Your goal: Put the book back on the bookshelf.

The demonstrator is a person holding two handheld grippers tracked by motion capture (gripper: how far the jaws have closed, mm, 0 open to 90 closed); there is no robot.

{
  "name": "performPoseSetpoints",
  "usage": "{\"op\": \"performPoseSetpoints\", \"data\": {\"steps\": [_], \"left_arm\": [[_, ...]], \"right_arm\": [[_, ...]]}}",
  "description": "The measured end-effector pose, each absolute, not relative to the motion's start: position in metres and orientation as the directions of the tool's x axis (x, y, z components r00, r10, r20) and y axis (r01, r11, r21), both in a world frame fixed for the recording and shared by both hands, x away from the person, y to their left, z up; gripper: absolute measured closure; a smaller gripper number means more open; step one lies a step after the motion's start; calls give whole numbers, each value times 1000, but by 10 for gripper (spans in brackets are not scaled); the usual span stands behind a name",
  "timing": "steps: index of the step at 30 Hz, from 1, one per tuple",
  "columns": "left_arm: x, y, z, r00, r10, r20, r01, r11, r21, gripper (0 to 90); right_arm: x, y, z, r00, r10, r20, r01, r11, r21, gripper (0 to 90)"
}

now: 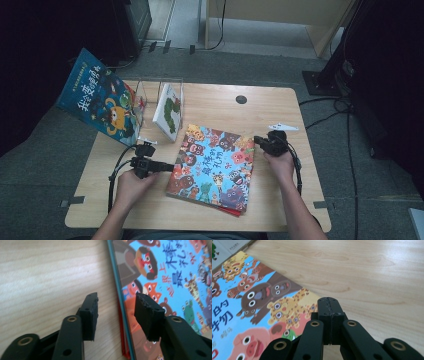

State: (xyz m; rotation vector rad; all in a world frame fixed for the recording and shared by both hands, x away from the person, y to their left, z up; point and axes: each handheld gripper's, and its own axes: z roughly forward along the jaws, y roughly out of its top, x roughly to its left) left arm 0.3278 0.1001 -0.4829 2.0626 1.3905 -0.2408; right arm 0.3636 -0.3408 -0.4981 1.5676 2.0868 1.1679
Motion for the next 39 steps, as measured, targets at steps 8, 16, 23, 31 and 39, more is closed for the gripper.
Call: {"op": "performPoseSetpoints", "data": {"steps": [8, 16, 23, 31, 39], "left_arm": [[332, 95, -483, 427, 753, -501, 883, -228, 409, 532], [330, 88, -488, 439, 750, -495, 881, -251, 402, 534], [328, 86, -488, 439, 748, -497, 881, -251, 400, 533], [324, 81, -489, 453, 733, -508, 879, -275, 389, 546], [321, 81, -489, 443, 747, -496, 886, -279, 371, 566]], "right_arm": [[382, -330, -503, -372, 890, 262, 676, 66, 734, 900], [387, -319, -505, -392, 889, 239, 660, 90, 746, 900], [391, -320, -509, -359, 904, 232, 664, 72, 744, 900], [397, -318, -511, -356, 904, 236, 677, 75, 732, 900], [395, -320, -511, -371, 896, 243, 682, 85, 726, 900]]}}
